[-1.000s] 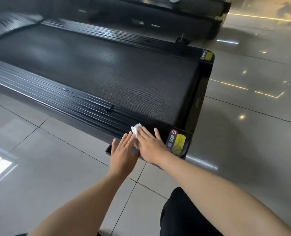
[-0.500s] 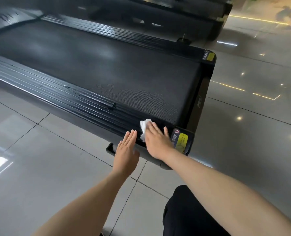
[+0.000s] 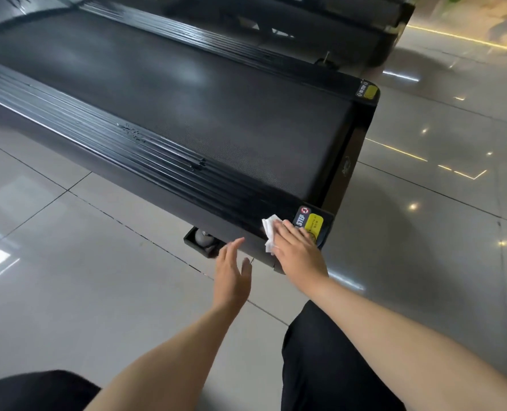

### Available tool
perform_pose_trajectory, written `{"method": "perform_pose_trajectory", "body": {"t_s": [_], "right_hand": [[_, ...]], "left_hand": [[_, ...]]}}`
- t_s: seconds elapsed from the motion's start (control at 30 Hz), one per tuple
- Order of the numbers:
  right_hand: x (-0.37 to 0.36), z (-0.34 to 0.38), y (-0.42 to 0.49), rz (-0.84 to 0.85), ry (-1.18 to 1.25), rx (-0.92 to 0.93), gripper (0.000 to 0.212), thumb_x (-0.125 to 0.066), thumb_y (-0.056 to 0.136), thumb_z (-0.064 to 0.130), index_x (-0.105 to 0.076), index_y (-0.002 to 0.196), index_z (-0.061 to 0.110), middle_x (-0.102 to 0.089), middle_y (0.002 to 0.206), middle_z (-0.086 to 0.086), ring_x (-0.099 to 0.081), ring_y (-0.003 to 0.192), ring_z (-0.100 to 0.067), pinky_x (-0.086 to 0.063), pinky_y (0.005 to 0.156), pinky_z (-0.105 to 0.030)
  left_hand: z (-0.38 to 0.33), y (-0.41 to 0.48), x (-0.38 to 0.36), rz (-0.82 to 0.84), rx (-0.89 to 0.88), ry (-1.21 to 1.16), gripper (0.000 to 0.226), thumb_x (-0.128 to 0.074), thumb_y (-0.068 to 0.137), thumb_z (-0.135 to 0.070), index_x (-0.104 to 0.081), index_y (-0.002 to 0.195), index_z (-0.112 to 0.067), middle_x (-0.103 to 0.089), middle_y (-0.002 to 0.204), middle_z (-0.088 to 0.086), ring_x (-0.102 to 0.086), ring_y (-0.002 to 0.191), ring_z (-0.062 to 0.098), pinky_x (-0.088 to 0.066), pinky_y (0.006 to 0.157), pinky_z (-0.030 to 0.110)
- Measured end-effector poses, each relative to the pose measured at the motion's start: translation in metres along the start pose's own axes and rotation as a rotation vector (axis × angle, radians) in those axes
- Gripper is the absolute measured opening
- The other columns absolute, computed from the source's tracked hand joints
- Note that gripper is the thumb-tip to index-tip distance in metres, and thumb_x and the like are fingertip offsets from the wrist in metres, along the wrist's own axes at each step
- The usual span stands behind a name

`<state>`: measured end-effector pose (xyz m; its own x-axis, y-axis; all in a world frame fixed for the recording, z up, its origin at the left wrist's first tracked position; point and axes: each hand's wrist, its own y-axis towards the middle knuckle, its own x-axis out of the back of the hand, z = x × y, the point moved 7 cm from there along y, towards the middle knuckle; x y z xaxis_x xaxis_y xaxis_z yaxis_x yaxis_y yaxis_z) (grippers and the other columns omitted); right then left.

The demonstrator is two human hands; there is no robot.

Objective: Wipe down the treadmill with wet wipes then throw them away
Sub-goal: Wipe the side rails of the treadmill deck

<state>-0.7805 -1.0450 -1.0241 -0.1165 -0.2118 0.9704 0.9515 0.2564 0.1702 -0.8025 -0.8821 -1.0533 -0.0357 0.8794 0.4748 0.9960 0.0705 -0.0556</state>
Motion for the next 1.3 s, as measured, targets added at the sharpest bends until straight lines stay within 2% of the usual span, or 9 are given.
{"method": "perform_pose_trajectory", "body": {"t_s": [0.13, 0.3, 0.4, 0.53, 0.7, 0.9, 1.0, 1.17, 1.3], "right_hand": [[0.014, 0.011, -0.001, -0.133, 0.100, -0.020, 0.026, -0.077, 0.084, 0.009, -0.072, 0.110, 0.010, -0.061, 0.115, -0.011, -0.059, 0.104, -0.035, -0.057, 0.075, -0.042], [0.010, 0.029, 0.002, -0.173, 0.032, 0.064, 0.020, -0.076, 0.082, 0.013, -0.074, 0.102, 0.017, -0.059, 0.092, -0.004, -0.053, 0.093, -0.030, -0.048, 0.080, -0.045], [0.014, 0.029, -0.001, -0.100, 0.098, 0.071, 0.041, -0.069, 0.085, 0.016, -0.066, 0.125, 0.023, -0.064, 0.102, 0.002, -0.052, 0.103, -0.026, -0.046, 0.090, -0.044], [0.021, 0.005, -0.002, -0.063, 0.403, -0.137, 0.042, -0.061, 0.087, 0.014, -0.057, 0.128, 0.023, -0.056, 0.127, 0.003, -0.048, 0.117, -0.018, -0.045, 0.088, -0.032], [0.009, -0.013, -0.004, -0.084, 0.501, -0.323, 0.042, -0.049, 0.096, 0.000, -0.062, 0.135, 0.009, -0.052, 0.145, -0.006, -0.040, 0.139, -0.019, -0.027, 0.115, -0.023], [0.011, -0.014, -0.005, -0.091, 0.510, -0.311, 0.043, -0.048, 0.097, 0.001, -0.061, 0.136, 0.007, -0.053, 0.146, -0.007, -0.039, 0.141, -0.018, -0.017, 0.114, -0.014], [0.010, -0.014, -0.006, -0.083, 0.510, -0.291, 0.042, -0.047, 0.097, 0.002, -0.061, 0.136, 0.007, -0.053, 0.146, -0.008, -0.040, 0.141, -0.019, -0.018, 0.114, -0.015], [0.011, -0.014, -0.003, -0.081, 0.519, -0.299, 0.045, -0.047, 0.094, -0.003, -0.061, 0.137, 0.005, -0.052, 0.147, -0.010, -0.039, 0.141, -0.023, -0.026, 0.121, -0.031], [0.008, -0.009, -0.009, -0.008, 0.472, -0.307, 0.055, -0.045, 0.094, 0.000, -0.051, 0.147, 0.013, -0.042, 0.157, 0.000, -0.023, 0.149, -0.020, -0.014, 0.119, -0.025]], "left_hand": [[-0.010, -0.008, -0.022, 0.063, 0.303, -0.443, 0.027, -0.057, 0.102, -0.027, -0.053, 0.129, -0.027, -0.066, 0.111, 0.002, -0.067, 0.082, 0.014, -0.057, 0.077, 0.032], [-0.010, 0.000, -0.030, -0.006, 0.440, -0.742, 0.014, -0.056, 0.104, -0.025, -0.054, 0.117, -0.020, -0.065, 0.092, 0.007, -0.059, 0.070, 0.013, -0.056, 0.074, 0.032], [-0.003, 0.003, -0.029, -0.054, 0.478, -0.778, 0.010, -0.060, 0.099, -0.008, -0.056, 0.105, -0.014, -0.066, 0.092, 0.009, -0.063, 0.076, 0.018, -0.056, 0.075, 0.032], [0.007, 0.011, -0.036, -0.045, 0.507, -0.700, 0.003, -0.060, 0.097, -0.004, -0.059, 0.097, -0.007, -0.067, 0.090, 0.013, -0.065, 0.078, 0.018, -0.059, 0.077, 0.032], [0.023, 0.021, -0.038, -0.198, 0.562, -0.659, 0.011, -0.058, 0.100, -0.008, -0.058, 0.092, -0.016, -0.061, 0.090, 0.005, -0.055, 0.074, 0.015, -0.049, 0.066, 0.024], [-0.006, -0.006, -0.076, 0.076, 0.331, -0.401, 0.007, -0.058, 0.099, -0.013, -0.060, 0.095, -0.019, -0.066, 0.096, 0.002, -0.059, 0.084, 0.012, -0.049, 0.075, 0.028], [-0.004, -0.012, -0.082, 0.086, 0.310, -0.347, 0.006, -0.058, 0.098, -0.012, -0.061, 0.096, -0.016, -0.067, 0.096, -0.001, -0.060, 0.085, 0.006, -0.049, 0.075, 0.022], [0.024, 0.000, -0.079, 0.045, 0.460, -0.447, 0.010, -0.062, 0.097, -0.009, -0.060, 0.089, -0.015, -0.064, 0.085, 0.002, -0.052, 0.072, 0.015, -0.042, 0.062, 0.024], [0.054, 0.016, -0.070, -0.060, 0.630, -0.531, 0.017, -0.056, 0.097, -0.004, -0.056, 0.086, -0.016, -0.067, 0.090, 0.010, -0.059, 0.081, 0.023, -0.049, 0.076, 0.033]]}}
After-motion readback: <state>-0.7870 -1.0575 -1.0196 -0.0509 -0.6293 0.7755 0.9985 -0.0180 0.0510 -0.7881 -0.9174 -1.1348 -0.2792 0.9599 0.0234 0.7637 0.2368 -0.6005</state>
